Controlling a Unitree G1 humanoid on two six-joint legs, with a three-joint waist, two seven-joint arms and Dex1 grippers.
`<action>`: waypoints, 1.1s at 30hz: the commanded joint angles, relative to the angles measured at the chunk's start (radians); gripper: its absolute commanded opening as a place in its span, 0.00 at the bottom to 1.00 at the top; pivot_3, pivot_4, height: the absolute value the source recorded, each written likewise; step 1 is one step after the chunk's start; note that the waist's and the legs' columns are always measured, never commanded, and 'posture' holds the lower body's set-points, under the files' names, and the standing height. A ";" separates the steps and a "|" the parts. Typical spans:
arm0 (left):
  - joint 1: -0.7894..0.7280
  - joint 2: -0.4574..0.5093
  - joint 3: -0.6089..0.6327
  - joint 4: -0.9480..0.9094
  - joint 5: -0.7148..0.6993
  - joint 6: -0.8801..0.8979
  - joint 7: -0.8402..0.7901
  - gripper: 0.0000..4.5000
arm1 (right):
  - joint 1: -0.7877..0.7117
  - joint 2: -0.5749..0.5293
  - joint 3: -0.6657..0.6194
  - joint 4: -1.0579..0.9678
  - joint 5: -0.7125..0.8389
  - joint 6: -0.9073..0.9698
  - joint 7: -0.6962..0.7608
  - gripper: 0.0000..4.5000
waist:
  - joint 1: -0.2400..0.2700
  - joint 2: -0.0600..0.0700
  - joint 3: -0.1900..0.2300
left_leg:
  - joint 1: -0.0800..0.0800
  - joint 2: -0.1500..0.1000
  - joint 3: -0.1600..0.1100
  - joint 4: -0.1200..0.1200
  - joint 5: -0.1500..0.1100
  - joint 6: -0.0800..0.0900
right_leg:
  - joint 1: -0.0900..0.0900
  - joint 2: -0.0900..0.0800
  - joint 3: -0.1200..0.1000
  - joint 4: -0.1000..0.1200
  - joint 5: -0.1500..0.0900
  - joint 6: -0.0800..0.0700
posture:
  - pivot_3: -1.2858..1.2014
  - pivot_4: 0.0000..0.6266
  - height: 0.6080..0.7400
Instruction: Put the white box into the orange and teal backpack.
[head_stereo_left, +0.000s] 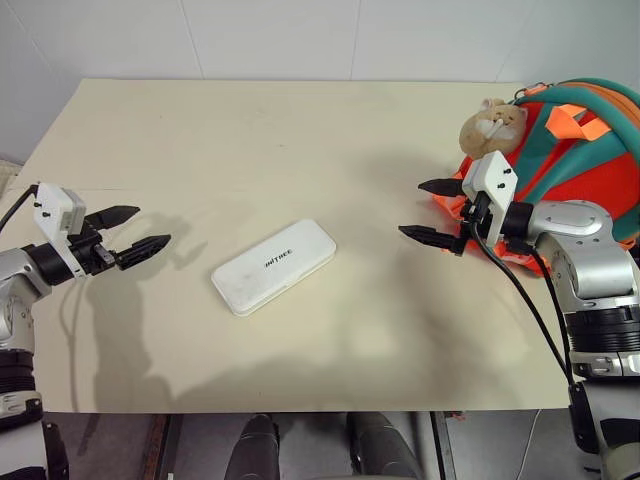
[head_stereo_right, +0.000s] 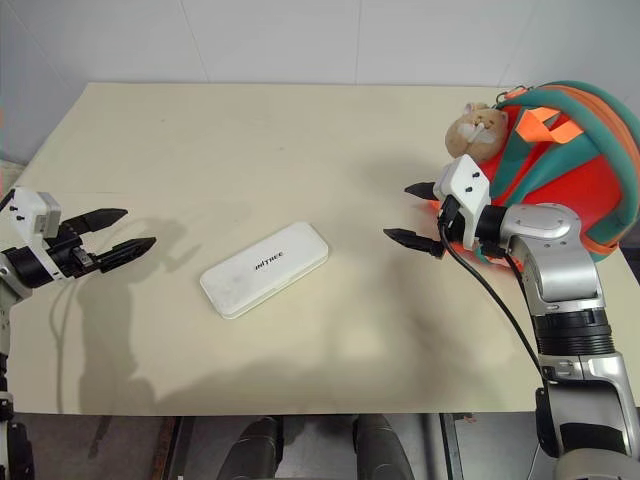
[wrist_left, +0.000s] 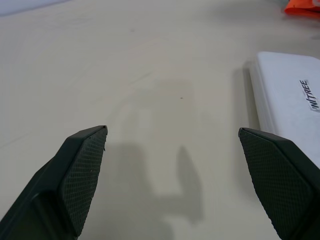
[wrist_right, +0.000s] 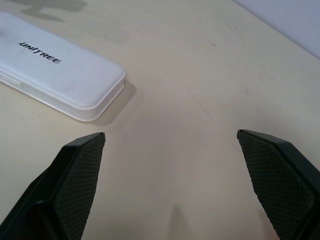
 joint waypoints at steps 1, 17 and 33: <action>-0.022 -0.003 0.001 -0.029 -0.012 -0.011 -0.005 1.00 | 0.006 0.009 -0.042 -0.059 0.033 0.005 -0.024 0.99 | 0.000 0.000 0.000 | 0.000 0.000 0.000 0.000 0.000 0.000 | 0.000 0.000 0.000 0.000 0.000 0.000 | 0.52 0.24 1.00; 0.042 -0.095 0.030 -0.201 -0.052 0.033 0.108 1.00 | 0.008 0.082 0.000 -0.142 0.061 0.074 -0.096 0.99 | -0.002 0.000 0.000 | 0.000 0.000 0.000 0.002 0.000 0.000 | 0.000 0.000 0.000 0.002 0.000 0.000 | 0.52 0.24 1.00; 0.242 -0.215 0.143 -0.554 -0.150 0.293 0.444 0.52 | -0.203 0.244 0.151 0.166 -0.128 -0.061 -0.152 0.56 | 0.000 -0.001 0.000 | 0.001 0.000 -0.001 0.005 0.000 0.000 | 0.001 0.000 0.001 0.005 0.000 0.000 | 0.52 0.24 1.00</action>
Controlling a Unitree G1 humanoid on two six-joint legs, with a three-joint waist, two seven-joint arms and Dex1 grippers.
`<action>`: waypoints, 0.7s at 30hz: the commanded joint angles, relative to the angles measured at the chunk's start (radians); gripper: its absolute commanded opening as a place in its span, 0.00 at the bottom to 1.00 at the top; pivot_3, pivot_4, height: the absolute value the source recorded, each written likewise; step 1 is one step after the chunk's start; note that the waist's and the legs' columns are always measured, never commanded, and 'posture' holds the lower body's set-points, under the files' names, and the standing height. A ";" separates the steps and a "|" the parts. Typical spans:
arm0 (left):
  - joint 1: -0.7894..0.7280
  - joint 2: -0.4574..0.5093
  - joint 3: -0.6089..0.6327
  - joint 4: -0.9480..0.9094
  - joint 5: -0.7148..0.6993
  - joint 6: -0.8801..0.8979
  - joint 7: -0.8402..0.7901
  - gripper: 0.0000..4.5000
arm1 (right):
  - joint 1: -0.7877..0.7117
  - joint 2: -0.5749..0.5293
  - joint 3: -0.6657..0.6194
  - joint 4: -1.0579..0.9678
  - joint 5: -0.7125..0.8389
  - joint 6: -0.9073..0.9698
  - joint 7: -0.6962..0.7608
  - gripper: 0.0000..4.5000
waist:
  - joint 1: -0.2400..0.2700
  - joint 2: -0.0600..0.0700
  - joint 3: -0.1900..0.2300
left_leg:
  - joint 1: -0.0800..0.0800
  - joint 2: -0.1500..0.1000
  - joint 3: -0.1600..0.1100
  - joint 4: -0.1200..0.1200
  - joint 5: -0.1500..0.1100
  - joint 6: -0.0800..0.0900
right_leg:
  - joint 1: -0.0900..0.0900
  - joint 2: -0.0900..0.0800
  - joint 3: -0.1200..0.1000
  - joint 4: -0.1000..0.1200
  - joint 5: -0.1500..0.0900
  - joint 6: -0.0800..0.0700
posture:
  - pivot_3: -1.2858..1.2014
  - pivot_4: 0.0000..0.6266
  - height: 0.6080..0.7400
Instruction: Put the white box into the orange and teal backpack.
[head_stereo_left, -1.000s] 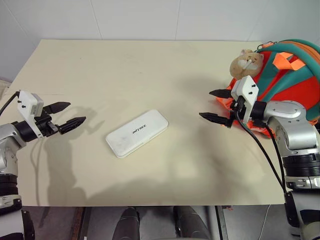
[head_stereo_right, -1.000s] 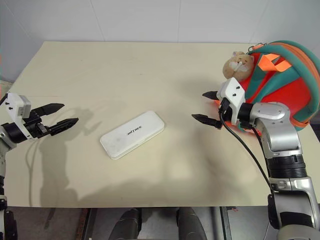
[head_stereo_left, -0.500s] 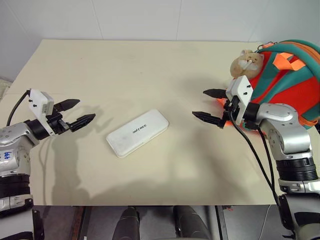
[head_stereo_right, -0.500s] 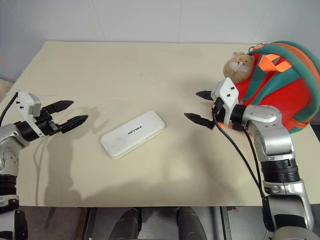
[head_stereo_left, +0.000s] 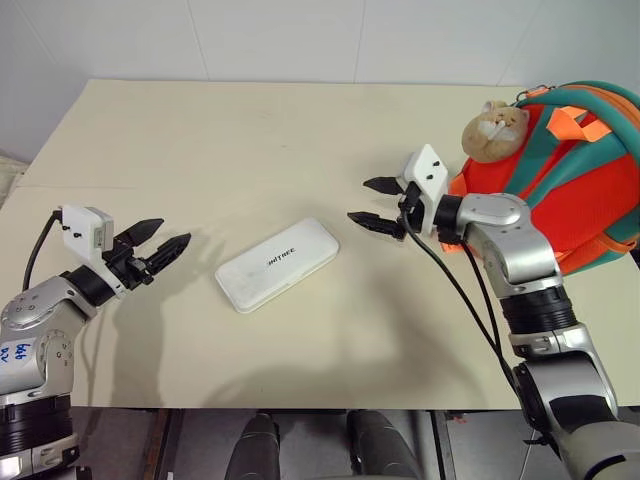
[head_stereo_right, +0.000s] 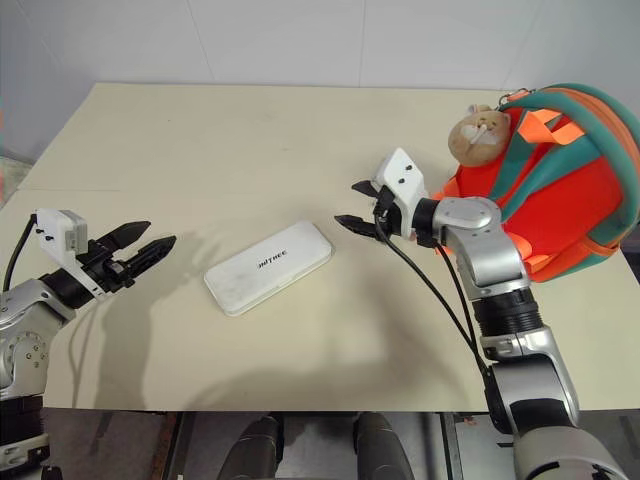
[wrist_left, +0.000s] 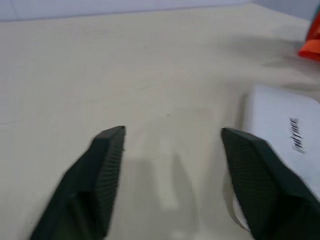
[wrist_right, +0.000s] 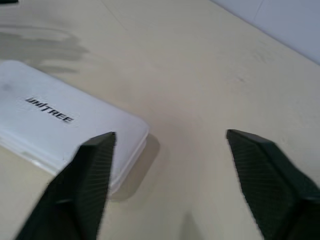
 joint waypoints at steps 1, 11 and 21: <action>0.030 -0.006 0.054 -0.089 -0.046 0.061 0.063 0.44 | -0.049 0.015 0.013 0.062 -0.053 -0.075 -0.024 0.47 | -0.002 0.000 0.000 | 0.000 0.000 0.000 -0.001 0.000 0.000 | 0.000 0.000 0.000 0.000 0.000 0.000 | 0.52 0.24 1.00; 0.172 0.030 0.157 -0.251 -0.195 0.378 0.173 0.00 | -0.131 0.079 0.040 0.277 -0.160 -0.213 -0.074 0.00 | -0.009 0.000 0.000 | 0.000 0.000 0.000 -0.002 0.000 0.000 | -0.001 0.000 0.000 0.000 0.000 0.000 | 0.52 0.24 1.00; 0.247 -0.010 0.186 -0.292 -0.327 0.580 0.225 0.00 | -0.213 0.136 0.088 0.518 -0.276 -0.330 -0.113 0.00 | -0.006 0.000 0.000 | 0.000 0.000 0.000 -0.002 0.000 0.000 | -0.001 0.000 0.000 0.000 0.000 -0.001 | 0.52 0.24 1.00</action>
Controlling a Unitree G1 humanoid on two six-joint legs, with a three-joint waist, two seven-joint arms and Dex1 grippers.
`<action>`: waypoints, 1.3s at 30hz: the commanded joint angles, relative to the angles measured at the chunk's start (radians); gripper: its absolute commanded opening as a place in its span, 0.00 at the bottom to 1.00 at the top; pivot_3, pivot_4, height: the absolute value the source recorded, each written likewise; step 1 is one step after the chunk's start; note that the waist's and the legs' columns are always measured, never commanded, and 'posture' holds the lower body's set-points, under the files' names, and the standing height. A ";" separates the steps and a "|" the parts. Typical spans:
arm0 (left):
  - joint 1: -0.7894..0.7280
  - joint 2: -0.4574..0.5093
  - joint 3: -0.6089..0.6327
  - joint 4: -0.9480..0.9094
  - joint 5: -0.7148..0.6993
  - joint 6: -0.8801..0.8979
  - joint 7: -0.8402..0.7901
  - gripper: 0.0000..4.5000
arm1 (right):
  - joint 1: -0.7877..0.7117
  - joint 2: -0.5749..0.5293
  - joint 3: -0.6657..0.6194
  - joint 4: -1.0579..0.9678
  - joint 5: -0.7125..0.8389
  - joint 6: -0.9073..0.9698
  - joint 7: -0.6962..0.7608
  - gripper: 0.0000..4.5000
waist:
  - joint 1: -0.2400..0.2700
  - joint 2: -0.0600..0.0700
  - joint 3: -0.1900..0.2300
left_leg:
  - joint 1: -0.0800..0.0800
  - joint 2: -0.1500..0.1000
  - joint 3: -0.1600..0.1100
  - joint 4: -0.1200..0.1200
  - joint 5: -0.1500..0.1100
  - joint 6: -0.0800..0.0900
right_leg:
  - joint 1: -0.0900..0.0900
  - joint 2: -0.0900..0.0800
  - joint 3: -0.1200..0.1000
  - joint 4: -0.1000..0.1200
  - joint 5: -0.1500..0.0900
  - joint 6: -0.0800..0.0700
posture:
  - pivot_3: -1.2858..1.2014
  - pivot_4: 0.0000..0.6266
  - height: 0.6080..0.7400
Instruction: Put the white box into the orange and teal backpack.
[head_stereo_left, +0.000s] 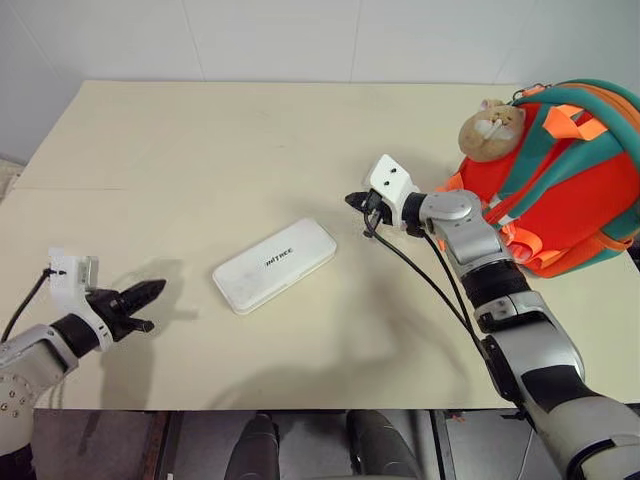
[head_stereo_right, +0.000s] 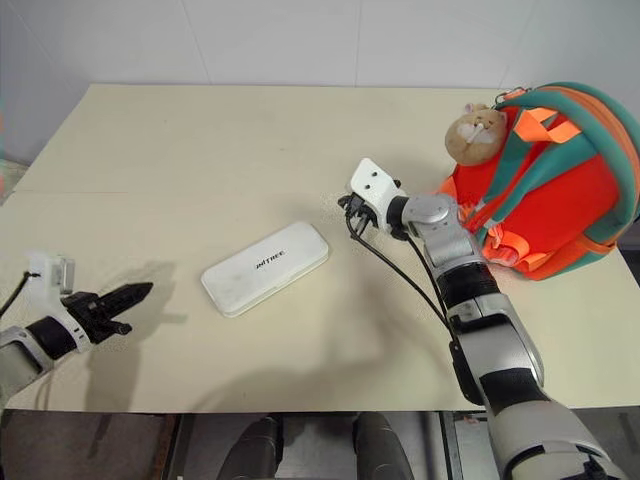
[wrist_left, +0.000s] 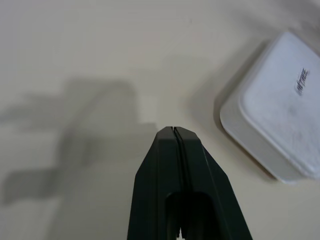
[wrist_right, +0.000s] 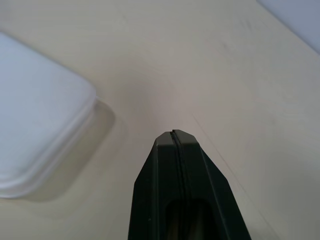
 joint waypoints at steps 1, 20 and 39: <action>0.000 -0.023 0.013 -0.048 -0.044 0.016 0.023 0.00 | -0.033 0.020 0.010 0.042 -0.021 -0.052 0.005 0.00 | 0.000 0.000 0.000 | 0.000 0.000 0.000 0.000 0.000 0.000 | 0.000 0.000 0.000 0.000 0.000 0.000 | 0.52 0.24 1.00; -0.113 -0.073 -0.126 0.056 -0.048 0.000 0.030 0.00 | 0.031 0.070 0.054 -0.051 -0.050 -0.012 0.093 0.00 | 0.000 0.000 0.000 | 0.000 0.000 0.000 0.000 0.000 -0.001 | 0.000 0.000 0.000 0.000 0.000 0.000 | 0.52 0.24 1.00; -0.267 -0.028 -0.222 0.208 0.031 -0.064 -0.038 0.00 | 0.188 -0.001 0.098 -0.427 -0.030 0.181 0.276 0.00 | 0.002 0.000 0.000 | 0.000 0.000 0.000 0.000 0.000 -0.001 | 0.000 0.000 0.000 -0.001 0.000 0.000 | 0.52 0.24 1.00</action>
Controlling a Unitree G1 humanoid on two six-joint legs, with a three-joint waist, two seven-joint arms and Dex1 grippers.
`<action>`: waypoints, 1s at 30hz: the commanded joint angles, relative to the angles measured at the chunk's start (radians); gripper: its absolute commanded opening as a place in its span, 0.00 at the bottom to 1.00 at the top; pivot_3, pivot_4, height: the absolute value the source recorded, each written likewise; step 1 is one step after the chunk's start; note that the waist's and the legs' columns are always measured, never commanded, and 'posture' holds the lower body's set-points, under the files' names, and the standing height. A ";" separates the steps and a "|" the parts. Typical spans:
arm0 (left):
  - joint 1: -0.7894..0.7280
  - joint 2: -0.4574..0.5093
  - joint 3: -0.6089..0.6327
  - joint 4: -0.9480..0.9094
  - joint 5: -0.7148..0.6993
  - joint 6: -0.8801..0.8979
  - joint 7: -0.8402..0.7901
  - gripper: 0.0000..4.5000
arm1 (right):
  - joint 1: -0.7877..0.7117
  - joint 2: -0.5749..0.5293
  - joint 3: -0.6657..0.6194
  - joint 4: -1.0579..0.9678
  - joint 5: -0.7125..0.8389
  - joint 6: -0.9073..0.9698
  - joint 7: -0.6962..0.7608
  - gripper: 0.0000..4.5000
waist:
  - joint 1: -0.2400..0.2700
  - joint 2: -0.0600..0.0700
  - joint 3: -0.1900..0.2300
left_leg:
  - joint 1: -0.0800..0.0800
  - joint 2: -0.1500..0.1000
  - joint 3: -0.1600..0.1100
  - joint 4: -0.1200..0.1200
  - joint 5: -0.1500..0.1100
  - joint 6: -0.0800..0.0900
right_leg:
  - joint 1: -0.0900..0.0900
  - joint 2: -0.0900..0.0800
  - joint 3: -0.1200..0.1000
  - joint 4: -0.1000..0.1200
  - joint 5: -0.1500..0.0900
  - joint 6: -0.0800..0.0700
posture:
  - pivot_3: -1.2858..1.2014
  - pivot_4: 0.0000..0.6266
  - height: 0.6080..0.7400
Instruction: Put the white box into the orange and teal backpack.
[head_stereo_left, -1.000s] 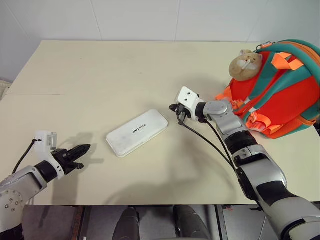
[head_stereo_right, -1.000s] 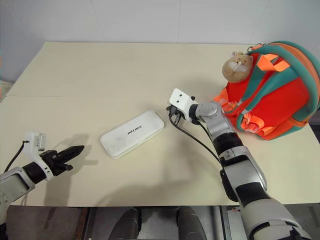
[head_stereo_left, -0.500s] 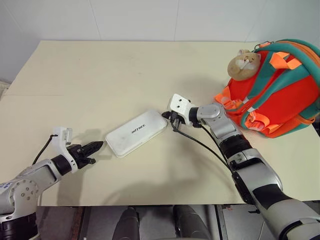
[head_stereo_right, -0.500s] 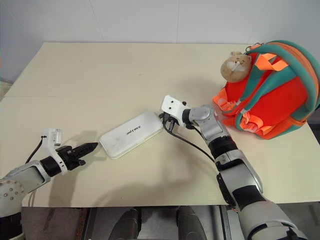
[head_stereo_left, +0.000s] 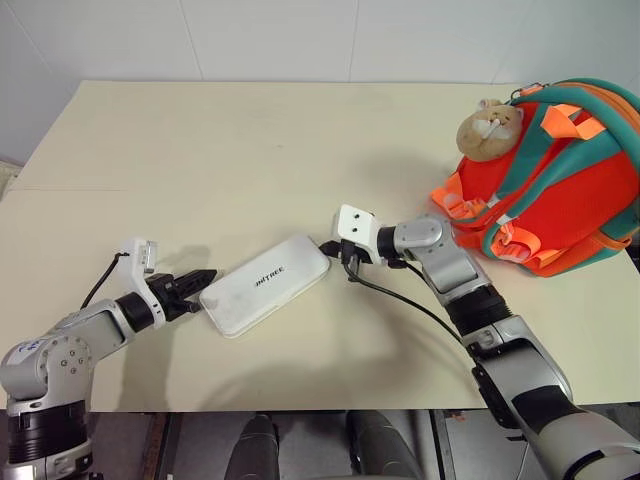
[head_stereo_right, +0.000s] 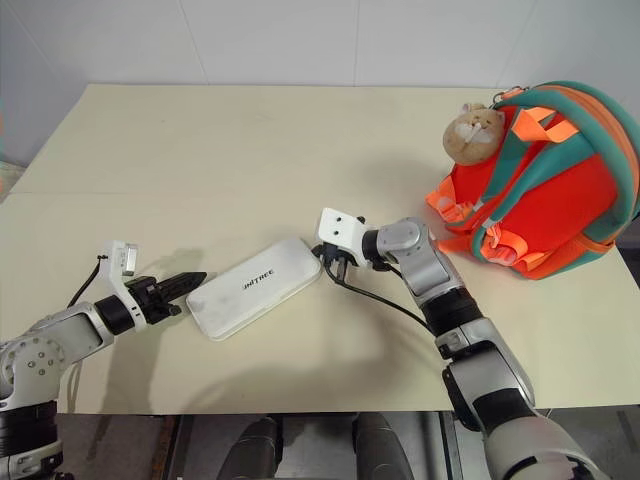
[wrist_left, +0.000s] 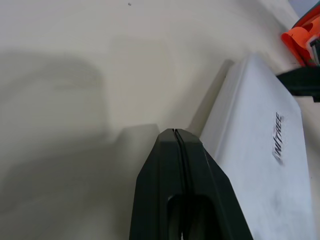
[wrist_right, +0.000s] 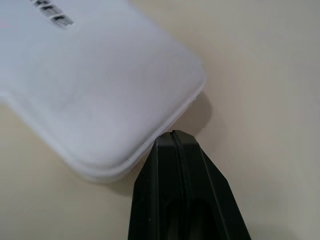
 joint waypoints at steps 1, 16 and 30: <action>-0.028 0.024 -0.005 0.018 0.021 -0.031 -0.028 0.00 | 0.010 -0.013 0.005 -0.081 0.017 0.025 0.015 0.00 | -0.001 0.000 0.000 | 0.000 0.000 0.000 0.000 0.000 0.000 | 0.000 0.000 0.000 0.000 0.000 0.000 | 0.52 0.24 1.00; 0.266 0.084 0.208 -0.136 -0.089 0.105 -0.049 0.00 | -0.015 0.006 -0.002 -0.019 0.012 0.008 -0.057 0.00 | -0.014 0.000 0.000 | 0.000 0.000 0.000 -0.003 0.000 0.000 | -0.001 0.000 0.000 -0.002 -0.001 -0.002 | 0.52 0.24 1.00; 0.239 -0.055 0.183 -0.257 -0.248 0.160 0.081 0.00 | -0.056 0.044 0.002 0.046 0.014 -0.034 -0.054 0.00 | 0.001 0.000 0.000 | 0.000 0.000 0.000 -0.002 0.000 -0.001 | 0.000 0.000 0.000 -0.002 -0.001 -0.001 | 0.52 0.24 1.00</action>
